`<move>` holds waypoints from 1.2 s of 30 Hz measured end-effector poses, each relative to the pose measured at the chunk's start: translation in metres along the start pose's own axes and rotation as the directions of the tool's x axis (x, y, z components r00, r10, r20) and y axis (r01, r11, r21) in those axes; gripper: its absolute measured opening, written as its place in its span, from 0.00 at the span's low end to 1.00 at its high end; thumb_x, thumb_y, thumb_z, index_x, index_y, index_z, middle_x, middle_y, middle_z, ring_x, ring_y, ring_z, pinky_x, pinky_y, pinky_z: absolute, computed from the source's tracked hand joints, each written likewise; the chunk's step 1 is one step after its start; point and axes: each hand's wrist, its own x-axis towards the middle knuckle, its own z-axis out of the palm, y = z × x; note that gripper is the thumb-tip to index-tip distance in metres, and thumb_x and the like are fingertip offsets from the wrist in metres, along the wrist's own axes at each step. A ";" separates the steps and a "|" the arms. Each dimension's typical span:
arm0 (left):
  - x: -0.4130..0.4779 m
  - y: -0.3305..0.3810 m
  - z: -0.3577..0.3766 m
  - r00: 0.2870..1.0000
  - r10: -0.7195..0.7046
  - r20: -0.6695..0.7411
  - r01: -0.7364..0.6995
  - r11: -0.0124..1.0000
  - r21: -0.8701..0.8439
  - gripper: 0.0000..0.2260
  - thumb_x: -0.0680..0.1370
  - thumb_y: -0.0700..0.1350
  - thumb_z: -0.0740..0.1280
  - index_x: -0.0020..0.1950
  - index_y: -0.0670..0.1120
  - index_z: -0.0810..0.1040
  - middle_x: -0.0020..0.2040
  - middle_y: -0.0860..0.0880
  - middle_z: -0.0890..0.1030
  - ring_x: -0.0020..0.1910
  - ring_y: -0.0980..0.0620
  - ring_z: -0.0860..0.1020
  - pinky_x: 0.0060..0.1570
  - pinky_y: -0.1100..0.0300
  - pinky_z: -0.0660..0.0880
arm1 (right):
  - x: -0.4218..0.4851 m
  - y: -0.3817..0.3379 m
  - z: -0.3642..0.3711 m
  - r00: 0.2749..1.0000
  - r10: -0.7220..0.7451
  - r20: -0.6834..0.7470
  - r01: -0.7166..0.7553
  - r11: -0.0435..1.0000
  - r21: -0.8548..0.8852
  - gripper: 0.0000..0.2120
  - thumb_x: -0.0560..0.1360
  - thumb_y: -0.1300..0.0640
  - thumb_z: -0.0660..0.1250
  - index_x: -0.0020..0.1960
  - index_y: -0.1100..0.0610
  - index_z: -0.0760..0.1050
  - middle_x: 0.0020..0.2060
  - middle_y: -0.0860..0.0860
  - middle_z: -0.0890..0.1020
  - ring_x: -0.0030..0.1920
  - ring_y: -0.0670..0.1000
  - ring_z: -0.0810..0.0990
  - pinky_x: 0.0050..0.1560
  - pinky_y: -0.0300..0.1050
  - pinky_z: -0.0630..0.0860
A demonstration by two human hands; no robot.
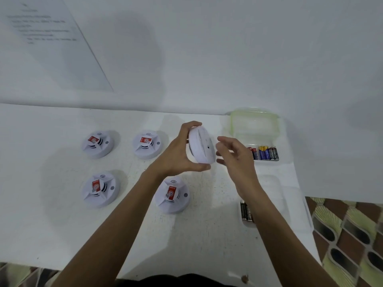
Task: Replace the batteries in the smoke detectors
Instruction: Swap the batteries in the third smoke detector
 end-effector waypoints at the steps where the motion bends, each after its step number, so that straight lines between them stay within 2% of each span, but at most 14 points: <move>1: -0.002 0.001 0.001 1.000 0.027 -0.016 -0.028 0.999 -0.035 0.45 0.61 0.52 0.78 0.69 0.48 0.56 0.64 0.58 0.64 0.62 0.55 0.70 0.56 0.62 0.75 | -0.003 -0.003 0.000 0.999 0.020 0.040 -0.020 1.000 0.014 0.15 0.77 0.50 0.69 0.63 0.50 0.76 0.55 0.48 0.81 0.53 0.48 0.82 0.53 0.51 0.82; 3: -0.007 0.004 0.004 0.998 0.053 -0.028 -0.055 0.995 -0.082 0.45 0.61 0.49 0.80 0.69 0.44 0.57 0.64 0.55 0.65 0.63 0.54 0.70 0.57 0.63 0.74 | -0.011 -0.010 0.001 0.994 0.013 0.108 -0.020 0.998 0.064 0.20 0.74 0.48 0.71 0.65 0.49 0.75 0.58 0.47 0.81 0.53 0.46 0.83 0.49 0.46 0.83; 6: -0.012 0.011 0.005 0.998 0.059 -0.022 -0.061 0.991 -0.117 0.45 0.61 0.45 0.81 0.70 0.46 0.58 0.66 0.54 0.67 0.65 0.54 0.69 0.60 0.64 0.71 | -0.022 -0.014 0.004 0.992 -0.087 0.092 0.088 0.996 -0.007 0.25 0.71 0.49 0.74 0.67 0.46 0.72 0.60 0.43 0.78 0.57 0.41 0.79 0.50 0.41 0.82; 8: -0.015 0.015 0.004 0.997 0.061 -0.052 -0.068 0.988 -0.139 0.43 0.62 0.52 0.80 0.70 0.51 0.60 0.66 0.54 0.69 0.66 0.54 0.69 0.62 0.63 0.70 | -0.028 -0.012 0.006 0.991 -0.126 0.045 0.130 0.988 -0.085 0.30 0.69 0.48 0.76 0.68 0.45 0.70 0.62 0.42 0.75 0.61 0.42 0.76 0.53 0.43 0.82; 12: -0.017 0.026 0.003 0.997 0.024 -0.070 -0.033 0.991 -0.131 0.35 0.63 0.70 0.71 0.66 0.70 0.59 0.65 0.66 0.68 0.66 0.60 0.68 0.68 0.54 0.67 | -0.040 -0.013 0.012 0.981 -0.193 0.000 0.189 0.964 -0.185 0.35 0.67 0.47 0.78 0.70 0.44 0.67 0.63 0.44 0.71 0.63 0.42 0.72 0.58 0.45 0.79; 13: -0.017 0.028 0.003 0.998 0.008 -0.062 -0.015 0.993 -0.115 0.35 0.63 0.70 0.70 0.66 0.70 0.59 0.65 0.66 0.68 0.66 0.59 0.67 0.68 0.51 0.66 | -0.042 -0.013 0.014 0.981 -0.196 -0.007 0.191 0.962 -0.194 0.35 0.67 0.47 0.78 0.70 0.44 0.66 0.64 0.45 0.70 0.62 0.41 0.72 0.59 0.44 0.79; 16: -0.021 0.027 0.004 0.999 -0.002 -0.044 -0.005 0.987 -0.161 0.35 0.66 0.71 0.67 0.67 0.59 0.61 0.68 0.52 0.68 0.69 0.48 0.67 0.68 0.43 0.64 | -0.047 -0.013 0.018 0.981 -0.193 -0.013 0.187 0.963 -0.193 0.37 0.66 0.48 0.78 0.71 0.44 0.65 0.65 0.44 0.70 0.61 0.35 0.70 0.61 0.42 0.76; 20: -0.026 0.025 0.003 1.000 -0.019 0.006 0.020 0.988 -0.154 0.40 0.66 0.62 0.72 0.72 0.49 0.60 0.70 0.44 0.68 0.69 0.46 0.67 0.68 0.44 0.65 | -0.049 -0.010 0.020 0.983 -0.185 0.014 0.185 0.972 -0.147 0.36 0.68 0.52 0.78 0.71 0.47 0.65 0.66 0.43 0.70 0.63 0.33 0.68 0.64 0.43 0.75; 23: -0.028 0.027 -0.001 1.000 0.019 0.010 -0.018 0.991 -0.133 0.36 0.66 0.54 0.73 0.70 0.55 0.61 0.68 0.47 0.70 0.68 0.49 0.69 0.67 0.51 0.67 | -0.051 -0.009 0.020 0.975 -0.219 0.039 0.222 0.966 -0.129 0.36 0.68 0.54 0.77 0.72 0.49 0.65 0.67 0.45 0.71 0.64 0.34 0.69 0.63 0.33 0.72; 25: -0.030 0.024 -0.004 0.999 0.030 0.031 -0.024 0.984 -0.175 0.38 0.67 0.57 0.74 0.72 0.50 0.60 0.69 0.47 0.68 0.68 0.51 0.68 0.68 0.57 0.66 | -0.052 -0.010 0.019 0.971 -0.231 0.067 0.238 0.963 -0.128 0.36 0.68 0.54 0.75 0.73 0.48 0.64 0.67 0.45 0.70 0.65 0.35 0.69 0.61 0.28 0.71; 27: -0.033 0.020 -0.004 0.999 0.028 0.039 -0.019 0.980 -0.197 0.41 0.68 0.62 0.72 0.73 0.46 0.59 0.71 0.47 0.66 0.70 0.52 0.66 0.69 0.59 0.64 | -0.054 -0.009 0.019 0.968 -0.235 0.091 0.246 0.960 -0.134 0.36 0.69 0.53 0.75 0.73 0.46 0.63 0.68 0.45 0.69 0.66 0.35 0.68 0.61 0.32 0.73; 29: -0.035 0.018 -0.004 0.999 0.010 0.036 -0.004 0.985 -0.175 0.43 0.67 0.65 0.70 0.73 0.47 0.58 0.72 0.48 0.66 0.70 0.51 0.66 0.70 0.54 0.64 | -0.056 -0.008 0.022 0.963 -0.259 0.069 0.268 0.948 -0.171 0.36 0.70 0.55 0.75 0.74 0.45 0.63 0.68 0.46 0.67 0.65 0.32 0.67 0.59 0.32 0.75; 33: -0.039 0.019 -0.006 1.000 0.012 -0.006 -0.013 0.992 -0.124 0.44 0.65 0.66 0.71 0.73 0.47 0.59 0.71 0.48 0.67 0.70 0.51 0.66 0.70 0.47 0.64 | -0.061 -0.004 0.032 0.940 -0.333 -0.078 0.307 0.921 -0.240 0.35 0.69 0.57 0.78 0.72 0.50 0.67 0.67 0.49 0.67 0.63 0.30 0.66 0.55 0.26 0.74; 36: -0.037 0.025 -0.008 0.998 0.045 -0.035 -0.048 0.996 -0.078 0.43 0.64 0.65 0.73 0.72 0.51 0.59 0.70 0.52 0.67 0.69 0.54 0.66 0.68 0.45 0.65 | -0.064 -0.007 0.036 0.946 -0.305 -0.108 0.280 0.939 -0.202 0.32 0.68 0.58 0.78 0.68 0.52 0.68 0.67 0.48 0.67 0.65 0.35 0.68 0.57 0.32 0.76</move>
